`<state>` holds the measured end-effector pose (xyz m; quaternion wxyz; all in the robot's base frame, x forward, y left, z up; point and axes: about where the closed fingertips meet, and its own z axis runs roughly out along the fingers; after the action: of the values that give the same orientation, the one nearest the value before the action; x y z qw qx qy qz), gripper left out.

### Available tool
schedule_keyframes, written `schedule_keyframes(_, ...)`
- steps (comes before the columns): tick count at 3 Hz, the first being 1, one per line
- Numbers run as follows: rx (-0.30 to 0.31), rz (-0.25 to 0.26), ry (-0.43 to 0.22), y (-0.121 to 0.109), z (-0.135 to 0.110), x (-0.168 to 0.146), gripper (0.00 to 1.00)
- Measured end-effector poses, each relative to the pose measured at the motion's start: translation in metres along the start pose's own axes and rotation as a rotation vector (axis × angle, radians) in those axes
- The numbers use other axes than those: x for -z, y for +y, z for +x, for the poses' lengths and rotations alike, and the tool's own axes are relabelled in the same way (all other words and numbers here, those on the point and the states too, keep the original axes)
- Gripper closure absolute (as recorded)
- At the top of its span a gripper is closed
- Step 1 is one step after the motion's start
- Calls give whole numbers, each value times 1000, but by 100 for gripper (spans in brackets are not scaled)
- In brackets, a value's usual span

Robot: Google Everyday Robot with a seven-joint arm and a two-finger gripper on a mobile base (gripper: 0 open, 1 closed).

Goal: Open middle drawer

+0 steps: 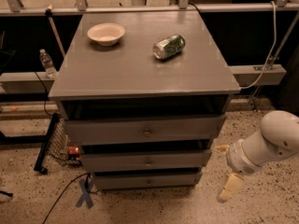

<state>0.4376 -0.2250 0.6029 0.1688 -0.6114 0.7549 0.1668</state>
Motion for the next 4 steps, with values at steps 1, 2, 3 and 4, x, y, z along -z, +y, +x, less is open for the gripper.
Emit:
schedule_keyframes(1, 0, 0, 0, 0, 0, 0, 0)
schedule_keyframes(2, 24, 2, -3, -1, -3, -18, 0)
schedule_keyframes(3, 70, 20, -26, -11, -11, -48, 0)
schedule_keyframes(4, 115, 33, -48, -23, -22, -78, 0)
